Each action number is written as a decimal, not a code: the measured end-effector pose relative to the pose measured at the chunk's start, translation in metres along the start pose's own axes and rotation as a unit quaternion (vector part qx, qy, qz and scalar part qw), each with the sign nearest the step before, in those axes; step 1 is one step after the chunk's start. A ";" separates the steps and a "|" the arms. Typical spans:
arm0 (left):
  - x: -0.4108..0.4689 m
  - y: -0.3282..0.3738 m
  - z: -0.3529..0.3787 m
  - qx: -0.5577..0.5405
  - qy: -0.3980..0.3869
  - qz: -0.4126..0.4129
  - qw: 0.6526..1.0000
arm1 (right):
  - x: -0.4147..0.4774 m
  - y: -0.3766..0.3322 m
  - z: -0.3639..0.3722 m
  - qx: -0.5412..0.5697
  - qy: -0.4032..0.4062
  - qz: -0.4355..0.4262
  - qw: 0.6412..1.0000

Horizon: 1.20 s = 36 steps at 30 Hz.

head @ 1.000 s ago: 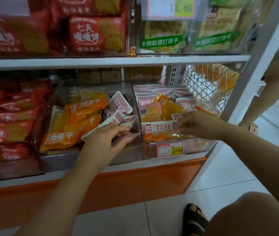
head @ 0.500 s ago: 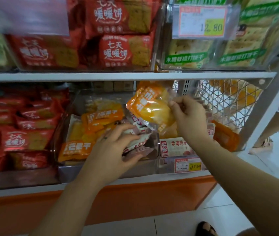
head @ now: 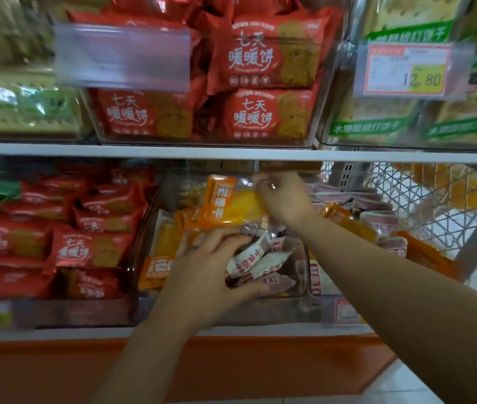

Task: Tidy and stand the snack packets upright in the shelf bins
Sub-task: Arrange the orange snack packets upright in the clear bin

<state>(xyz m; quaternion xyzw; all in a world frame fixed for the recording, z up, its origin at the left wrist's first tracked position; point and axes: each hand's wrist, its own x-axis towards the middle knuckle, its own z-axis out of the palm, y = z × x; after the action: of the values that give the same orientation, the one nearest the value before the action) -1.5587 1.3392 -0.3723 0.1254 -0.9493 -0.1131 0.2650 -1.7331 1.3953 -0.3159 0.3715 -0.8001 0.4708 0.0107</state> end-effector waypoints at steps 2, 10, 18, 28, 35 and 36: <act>0.002 -0.009 -0.008 0.010 0.023 -0.045 0.999 | -0.002 -0.009 0.013 -0.024 -0.086 -0.036 0.995; 0.006 -0.033 -0.004 0.089 -0.104 -0.130 0.982 | 0.006 -0.023 0.002 0.070 -0.148 0.037 0.986; 0.027 -0.036 0.005 0.103 -0.127 -0.204 0.965 | -0.052 0.012 -0.074 -0.045 -0.267 -0.043 0.962; 0.011 -0.022 -0.007 -0.028 -0.120 -0.082 0.989 | -0.072 0.014 -0.050 -0.311 -0.277 -0.253 0.873; 0.004 -0.024 -0.015 -0.039 -0.124 -0.092 0.987 | -0.068 0.009 -0.035 -0.373 -0.314 -0.258 0.834; 0.005 -0.024 -0.014 -0.031 -0.127 -0.096 0.987 | -0.067 0.008 -0.033 -0.380 -0.313 -0.262 0.830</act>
<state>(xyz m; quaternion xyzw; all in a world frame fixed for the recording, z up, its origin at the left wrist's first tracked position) -1.5509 1.3135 -0.3652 0.1927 -0.9549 -0.1822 0.1334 -1.7003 1.4621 -0.3279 0.6612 -0.7492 -0.0323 0.0225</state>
